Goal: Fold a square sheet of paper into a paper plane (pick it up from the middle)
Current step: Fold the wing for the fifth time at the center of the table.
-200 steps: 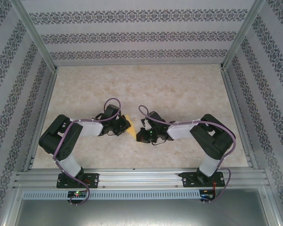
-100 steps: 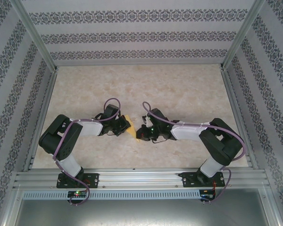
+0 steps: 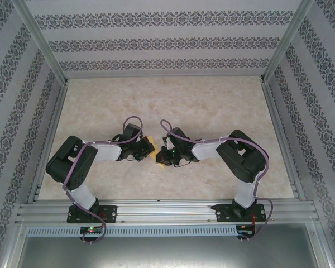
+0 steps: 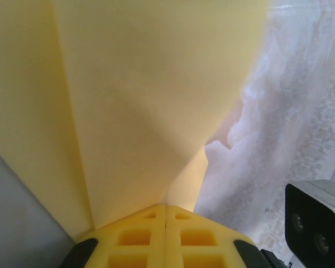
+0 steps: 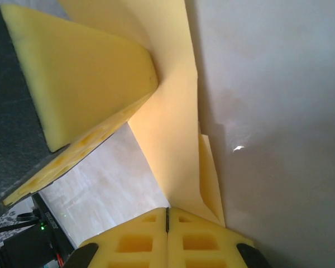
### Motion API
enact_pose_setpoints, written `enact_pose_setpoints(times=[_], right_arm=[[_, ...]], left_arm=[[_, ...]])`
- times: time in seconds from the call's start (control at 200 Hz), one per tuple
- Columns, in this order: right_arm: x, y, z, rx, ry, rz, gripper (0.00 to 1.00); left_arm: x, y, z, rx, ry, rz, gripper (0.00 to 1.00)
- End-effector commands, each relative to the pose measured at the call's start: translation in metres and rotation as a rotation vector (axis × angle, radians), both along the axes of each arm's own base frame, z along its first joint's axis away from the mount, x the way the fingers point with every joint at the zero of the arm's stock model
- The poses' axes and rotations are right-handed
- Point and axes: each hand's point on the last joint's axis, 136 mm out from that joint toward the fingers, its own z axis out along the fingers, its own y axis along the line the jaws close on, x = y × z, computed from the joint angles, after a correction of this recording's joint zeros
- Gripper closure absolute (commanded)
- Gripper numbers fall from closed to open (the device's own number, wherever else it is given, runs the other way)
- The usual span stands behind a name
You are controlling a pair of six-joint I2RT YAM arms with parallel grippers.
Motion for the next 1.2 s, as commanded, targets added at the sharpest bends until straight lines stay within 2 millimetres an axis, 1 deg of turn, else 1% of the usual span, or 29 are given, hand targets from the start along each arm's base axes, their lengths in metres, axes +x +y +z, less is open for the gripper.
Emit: enact_pose_setpoints(times=[0.0,0.045,0.14,0.24,0.305,0.355,0.41,0.475,0.599,0.689,0.839,0.929,1.029,1.109,1.194], right_arm=[[-0.024,-0.025,-0.04,-0.099,0.091,-0.022,0.98],[-0.028,-0.026,-0.042,-0.097,0.103,-0.023,0.99],[-0.033,-0.026,-0.044,-0.103,0.115,-0.017,0.99],[-0.033,-0.022,-0.041,-0.098,0.111,-0.017,0.99],[-0.032,-0.019,-0.04,-0.096,0.111,-0.021,1.0],[-0.031,-0.018,-0.04,-0.096,0.116,-0.031,1.0],[-0.03,-0.015,-0.039,-0.084,0.121,-0.045,1.0],[-0.028,-0.013,-0.04,-0.073,0.13,-0.073,1.0],[-0.028,-0.014,-0.043,-0.072,0.146,-0.125,1.0],[-0.028,-0.014,-0.046,-0.072,0.157,-0.137,1.0],[-0.031,-0.016,-0.05,-0.083,0.169,-0.146,1.0],[-0.031,-0.016,-0.052,-0.088,0.173,-0.147,1.0],[-0.033,-0.016,-0.054,-0.096,0.179,-0.144,1.0],[-0.034,-0.018,-0.055,-0.102,0.183,-0.149,1.0],[-0.037,-0.019,-0.057,-0.112,0.191,-0.147,1.0]], left_arm=[[-0.013,0.021,-0.019,0.086,0.054,0.005,1.0],[-0.01,0.017,-0.008,0.073,0.026,-0.013,0.99],[-0.002,0.012,0.019,0.056,-0.042,-0.04,0.93],[0.007,0.009,0.05,0.039,-0.121,-0.056,0.86],[0.01,0.006,0.066,0.025,-0.158,-0.068,0.83],[0.012,0.003,0.076,0.012,-0.185,-0.075,0.81],[0.013,0.003,0.08,0.01,-0.195,-0.073,0.79],[0.014,0.001,0.077,0.007,-0.189,-0.08,0.79],[0.014,-0.001,0.062,0.013,-0.156,-0.075,0.79],[0.017,-0.001,0.054,0.015,-0.152,-0.07,0.79],[0.023,-0.016,0.05,-0.032,-0.162,-0.11,0.79],[0.025,-0.019,0.046,-0.025,-0.158,-0.125,0.79],[0.025,-0.013,0.034,0.021,-0.127,-0.115,0.79],[0.024,0.002,0.019,0.102,-0.086,-0.08,0.81],[0.025,0.013,0.008,0.127,-0.058,-0.055,0.81]])
